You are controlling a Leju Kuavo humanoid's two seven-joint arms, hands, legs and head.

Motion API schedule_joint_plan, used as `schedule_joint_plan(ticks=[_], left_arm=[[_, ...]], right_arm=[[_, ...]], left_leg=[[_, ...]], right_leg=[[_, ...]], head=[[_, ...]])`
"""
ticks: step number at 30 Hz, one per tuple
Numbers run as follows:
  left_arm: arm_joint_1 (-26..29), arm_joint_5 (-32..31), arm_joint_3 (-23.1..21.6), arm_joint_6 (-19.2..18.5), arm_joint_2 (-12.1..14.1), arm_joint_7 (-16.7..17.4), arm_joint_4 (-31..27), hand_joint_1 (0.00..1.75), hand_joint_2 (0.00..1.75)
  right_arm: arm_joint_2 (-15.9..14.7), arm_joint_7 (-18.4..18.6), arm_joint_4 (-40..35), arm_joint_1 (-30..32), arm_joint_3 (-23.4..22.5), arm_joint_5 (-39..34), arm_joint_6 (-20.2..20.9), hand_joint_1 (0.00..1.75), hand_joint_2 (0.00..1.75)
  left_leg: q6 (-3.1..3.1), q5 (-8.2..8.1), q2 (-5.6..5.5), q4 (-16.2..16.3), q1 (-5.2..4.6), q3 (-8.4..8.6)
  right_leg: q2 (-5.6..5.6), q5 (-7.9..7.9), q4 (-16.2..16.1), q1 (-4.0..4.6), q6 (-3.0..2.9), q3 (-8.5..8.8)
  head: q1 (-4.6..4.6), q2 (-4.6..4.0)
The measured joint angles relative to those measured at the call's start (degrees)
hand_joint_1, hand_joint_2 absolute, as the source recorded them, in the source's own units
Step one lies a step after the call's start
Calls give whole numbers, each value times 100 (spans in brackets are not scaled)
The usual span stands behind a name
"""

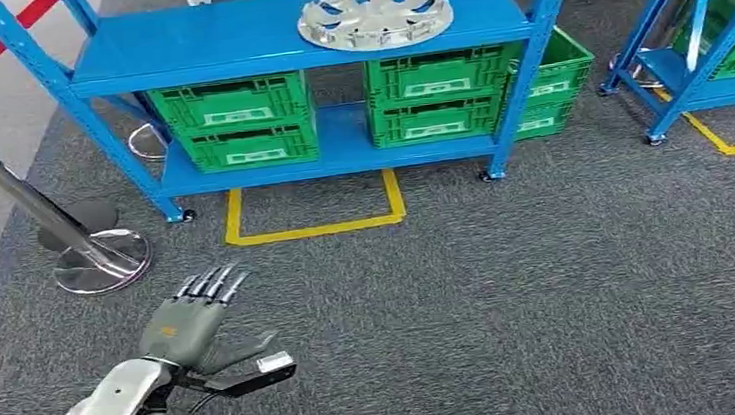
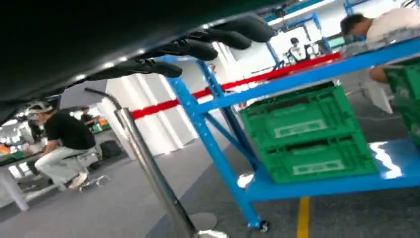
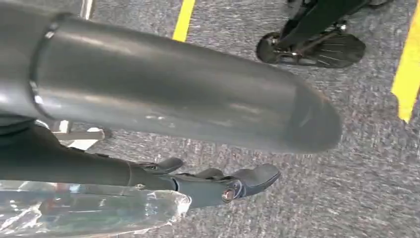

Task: Take the parts from the cabinet and place them on the table.

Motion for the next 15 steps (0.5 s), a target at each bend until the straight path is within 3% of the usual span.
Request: schedule_joint_plan(ticks=[1,2,3,6,7,8,9,11,13,15], left_arm=[[-1,0,4,0,0,0,0,0,0],[4,0,5,0,-11,0,0,0,0],[-6,0,15,2,-11,0,0,0,0],[0,2,22,-2,-15,0,0,0,0],[9,0,22,-4,-20,0,2,0,0],[18,2,22,-7,-31,0,4,0,0],[19,2,22,-7,-31,0,4,0,0],[16,4,24,-7,-37,0,4,0,0],[5,7,24,-7,-39,0,4,0,0],[5,9,24,-7,-39,0,4,0,0]], right_arm=[[2,0,0,-16,0,0,0,0,0],[2,2,0,-15,0,0,0,0,0],[2,-2,-2,-22,0,11,-2,0,0],[-11,15,0,-4,0,0,-13,0,0],[-11,15,0,7,0,2,-13,0,0],[-11,15,0,10,0,0,-13,0,0],[-11,15,0,9,0,2,-13,0,0],[-18,15,0,-1,0,2,-13,0,0],[-22,13,0,-17,0,2,-15,0,0],[-22,15,0,-6,0,0,-15,0,0]], left_leg=[[30,18,-6,-65,12,29],[47,42,-2,-116,55,80],[84,22,0,-131,36,122],[164,-29,4,-128,-19,149],[180,-41,3,-123,-35,158],[181,-57,-2,-122,-45,176],[178,-79,-8,-120,-52,205],[151,-139,-15,-107,-57,282],[91,-197,-27,-46,-95,270],[56,-197,-21,-56,-75,261]], right_leg=[[-9,-15,-14,6,49,31],[-5,-59,30,-15,60,-23],[-6,-168,251,0,71,-100],[-3,-694,1502,14,65,-792],[-3,-710,1733,15,66,-961],[-4,-592,1696,15,61,-992],[-4,-323,1400,17,52,-888],[-4,249,435,21,11,-452],[-2,192,24,52,-39,-193],[0,178,57,72,-85,-223]], head=[[-2,0],[7,2],[11,0],[13,0],[17,0],[11,0],[13,0],[13,0],[13,0],[9,0]])
